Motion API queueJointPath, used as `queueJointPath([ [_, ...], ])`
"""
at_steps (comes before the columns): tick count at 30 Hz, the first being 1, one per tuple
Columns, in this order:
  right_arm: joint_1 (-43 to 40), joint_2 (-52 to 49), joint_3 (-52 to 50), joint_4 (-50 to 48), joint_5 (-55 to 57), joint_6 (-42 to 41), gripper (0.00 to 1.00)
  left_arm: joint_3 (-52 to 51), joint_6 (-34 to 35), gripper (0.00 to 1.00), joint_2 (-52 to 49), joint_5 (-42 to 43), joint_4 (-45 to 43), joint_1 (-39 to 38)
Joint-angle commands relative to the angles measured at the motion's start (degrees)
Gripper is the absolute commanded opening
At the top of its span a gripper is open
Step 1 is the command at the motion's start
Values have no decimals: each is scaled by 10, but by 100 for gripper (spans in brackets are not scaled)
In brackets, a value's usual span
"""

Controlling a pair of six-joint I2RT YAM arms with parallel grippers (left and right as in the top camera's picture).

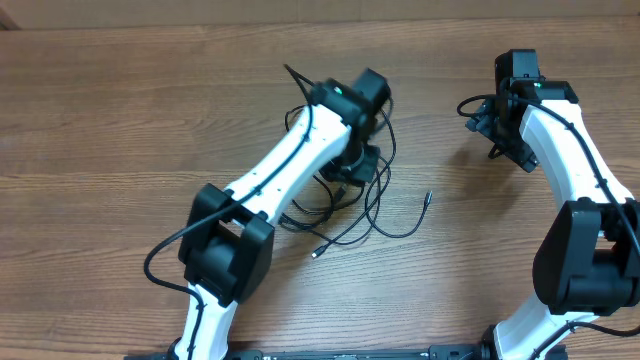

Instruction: Untangle cables

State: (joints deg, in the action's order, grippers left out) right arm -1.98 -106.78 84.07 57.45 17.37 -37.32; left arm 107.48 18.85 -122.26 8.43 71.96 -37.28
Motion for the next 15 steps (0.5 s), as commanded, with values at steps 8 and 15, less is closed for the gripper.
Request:
queueJointPath([
  [8, 0, 5, -1, -2, 6, -4, 100, -63, -15, 52, 7, 7, -58, -70],
  [15, 0, 5, -1, -2, 6, -4, 100, -128, -15, 49, 7, 3, -104, -96],
])
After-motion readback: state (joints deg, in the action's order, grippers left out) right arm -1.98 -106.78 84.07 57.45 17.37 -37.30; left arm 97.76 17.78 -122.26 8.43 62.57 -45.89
